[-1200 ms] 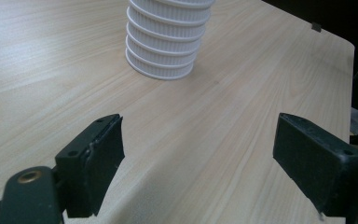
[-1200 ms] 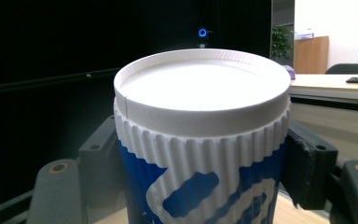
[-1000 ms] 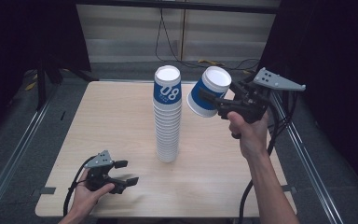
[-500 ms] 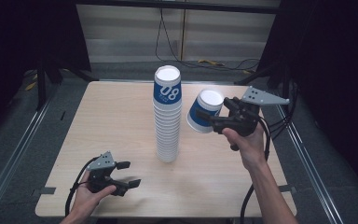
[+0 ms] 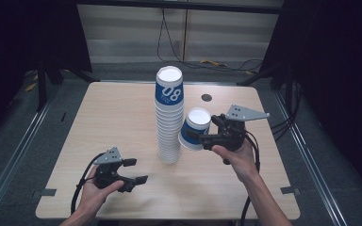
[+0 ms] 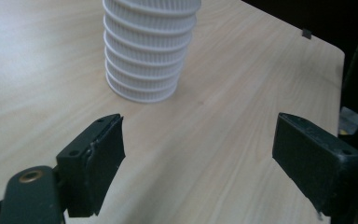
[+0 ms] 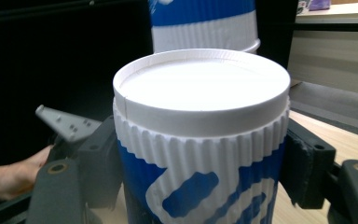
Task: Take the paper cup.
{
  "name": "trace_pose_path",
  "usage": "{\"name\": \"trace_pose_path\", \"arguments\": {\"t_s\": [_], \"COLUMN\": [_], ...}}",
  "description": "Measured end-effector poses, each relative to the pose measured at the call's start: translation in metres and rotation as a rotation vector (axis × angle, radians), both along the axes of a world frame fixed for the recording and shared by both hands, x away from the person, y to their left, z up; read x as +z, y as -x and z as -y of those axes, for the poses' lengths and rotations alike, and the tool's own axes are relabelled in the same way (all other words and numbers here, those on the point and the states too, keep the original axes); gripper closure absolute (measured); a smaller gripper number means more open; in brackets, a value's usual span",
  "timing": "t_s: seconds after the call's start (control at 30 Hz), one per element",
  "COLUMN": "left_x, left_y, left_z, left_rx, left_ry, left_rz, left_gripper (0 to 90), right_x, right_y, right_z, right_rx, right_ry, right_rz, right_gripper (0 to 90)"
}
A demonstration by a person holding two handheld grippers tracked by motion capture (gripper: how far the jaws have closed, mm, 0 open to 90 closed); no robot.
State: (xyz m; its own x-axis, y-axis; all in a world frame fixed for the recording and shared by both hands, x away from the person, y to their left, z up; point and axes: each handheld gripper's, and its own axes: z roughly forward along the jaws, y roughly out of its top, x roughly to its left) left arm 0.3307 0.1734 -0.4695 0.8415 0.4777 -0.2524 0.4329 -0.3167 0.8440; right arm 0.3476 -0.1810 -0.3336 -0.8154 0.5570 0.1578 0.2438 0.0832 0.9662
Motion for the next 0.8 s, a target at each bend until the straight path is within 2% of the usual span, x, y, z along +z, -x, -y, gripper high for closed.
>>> {"name": "trace_pose_path", "arguments": {"t_s": [0.13,0.23,0.27,0.4,0.47,0.5,0.57,0.6,0.7,0.8], "left_x": [0.007,0.013,0.018,0.023,0.028,0.03,0.03,0.03,0.029,0.027], "left_y": [-0.004,-0.007,-0.008,-0.011,-0.014,-0.015,-0.015,-0.015,-0.014,-0.012], "left_z": [0.004,0.008,0.011,0.015,0.018,0.022,0.025,0.029,0.032,0.033], "left_rx": [-0.011,-0.014,-0.015,-0.024,-0.022,-0.027,-0.037,-0.044,-0.053,-0.06], "left_ry": [0.015,0.021,0.029,0.042,0.053,0.071,0.066,0.086,0.094,0.101], "left_rz": [0.011,0.035,0.058,0.071,0.082,0.09,0.098,0.107,0.123,0.121], "left_gripper": [16.6,16.5,16.4,16.4,16.4,16.4,16.4,16.4,16.4,16.4], "right_x": [-0.005,-0.012,-0.019,-0.028,-0.031,-0.034,-0.035,-0.036,-0.04,-0.045], "right_y": [0.002,0.004,0.004,0.005,0.004,0.004,0.004,0.005,0.006,0.006], "right_z": [-0.002,-0.004,-0.007,-0.011,-0.012,-0.013,-0.014,-0.015,-0.015,-0.016], "right_rx": [0.008,0.011,0.02,0.024,0.019,0.023,0.025,0.03,0.034,0.039], "right_ry": [0.013,0.009,0.009,0.015,0.012,0.009,0.013,0.026,0.021,0.026], "right_rz": [-0.003,-0.012,-0.021,-0.036,-0.028,-0.038,-0.034,-0.037,-0.042,-0.052], "right_gripper": [26.9,26.8,26.8,26.9,26.9,26.9,26.9,26.9,26.9,26.9]}}
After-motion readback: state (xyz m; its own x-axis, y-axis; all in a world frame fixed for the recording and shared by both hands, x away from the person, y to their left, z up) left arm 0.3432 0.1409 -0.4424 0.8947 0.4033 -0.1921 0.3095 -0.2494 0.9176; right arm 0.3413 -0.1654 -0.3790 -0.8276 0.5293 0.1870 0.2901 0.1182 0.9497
